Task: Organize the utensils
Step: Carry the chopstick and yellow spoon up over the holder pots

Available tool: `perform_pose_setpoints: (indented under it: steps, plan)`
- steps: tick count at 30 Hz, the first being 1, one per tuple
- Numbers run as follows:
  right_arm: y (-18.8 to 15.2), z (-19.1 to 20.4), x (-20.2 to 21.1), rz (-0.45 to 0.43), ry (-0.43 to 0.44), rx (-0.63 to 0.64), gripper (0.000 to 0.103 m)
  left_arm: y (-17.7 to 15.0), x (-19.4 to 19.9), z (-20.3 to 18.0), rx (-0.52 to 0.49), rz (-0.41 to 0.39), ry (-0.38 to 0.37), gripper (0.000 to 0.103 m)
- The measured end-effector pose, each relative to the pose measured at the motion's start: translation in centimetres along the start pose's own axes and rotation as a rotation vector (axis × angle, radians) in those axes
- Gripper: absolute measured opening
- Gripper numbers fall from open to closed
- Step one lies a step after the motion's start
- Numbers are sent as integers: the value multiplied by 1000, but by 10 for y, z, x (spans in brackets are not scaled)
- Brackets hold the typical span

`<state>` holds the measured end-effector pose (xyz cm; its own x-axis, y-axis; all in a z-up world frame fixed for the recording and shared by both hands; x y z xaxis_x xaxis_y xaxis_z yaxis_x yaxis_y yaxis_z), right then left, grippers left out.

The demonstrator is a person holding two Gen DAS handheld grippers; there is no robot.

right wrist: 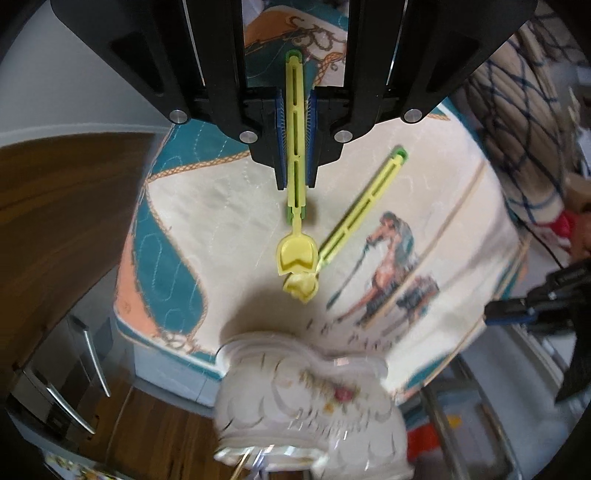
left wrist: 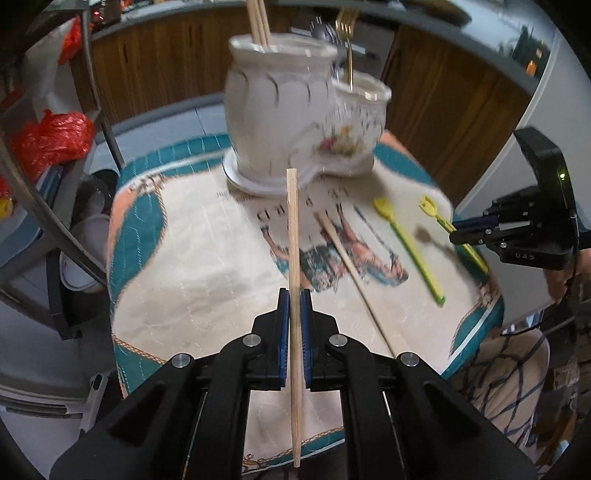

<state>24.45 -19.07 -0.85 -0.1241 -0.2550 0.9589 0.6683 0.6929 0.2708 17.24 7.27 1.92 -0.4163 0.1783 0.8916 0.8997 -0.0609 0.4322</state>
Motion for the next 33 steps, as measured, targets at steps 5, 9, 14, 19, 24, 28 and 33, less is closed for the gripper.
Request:
perform_pose_setpoints:
  steps: [5, 9, 14, 19, 24, 28, 33]
  plan:
    - [2, -10, 27, -140, 82, -46, 10, -1, 17, 11, 35, -115, -4, 5]
    - [8, -16, 45, -251, 158, -68, 10, 0, 29, 15, 63, -198, -6, 5]
    - [16, -22, 61, -369, 219, -101, 10, 7, 48, 11, 55, -315, -17, 5]
    - [26, -25, 73, -491, 249, -129, 10, 23, 63, 2, 49, -422, 16, 5]
    - [35, -29, 78, -609, 268, -164, 10, 46, 74, -6, 56, -562, -18, 5]
    - [46, -30, 75, -671, 274, -167, 10, 65, 81, -5, 63, -677, -49, 5]
    - [57, -36, 79, -767, 270, -179, 10, 89, 86, 3, 99, -783, -55, 5]
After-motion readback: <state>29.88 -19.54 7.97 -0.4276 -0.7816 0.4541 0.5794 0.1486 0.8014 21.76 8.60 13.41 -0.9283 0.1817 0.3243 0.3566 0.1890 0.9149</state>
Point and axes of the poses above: each gripper's, at about its wrist camera, not at the fingertips, and x roughly against the way its jaws point, z to its left, y to its top, the point moved 4 cm from there along -x, roughly the way its jaws point, and after that the axes turned 8 degrees about z, right-handed, at the moved point
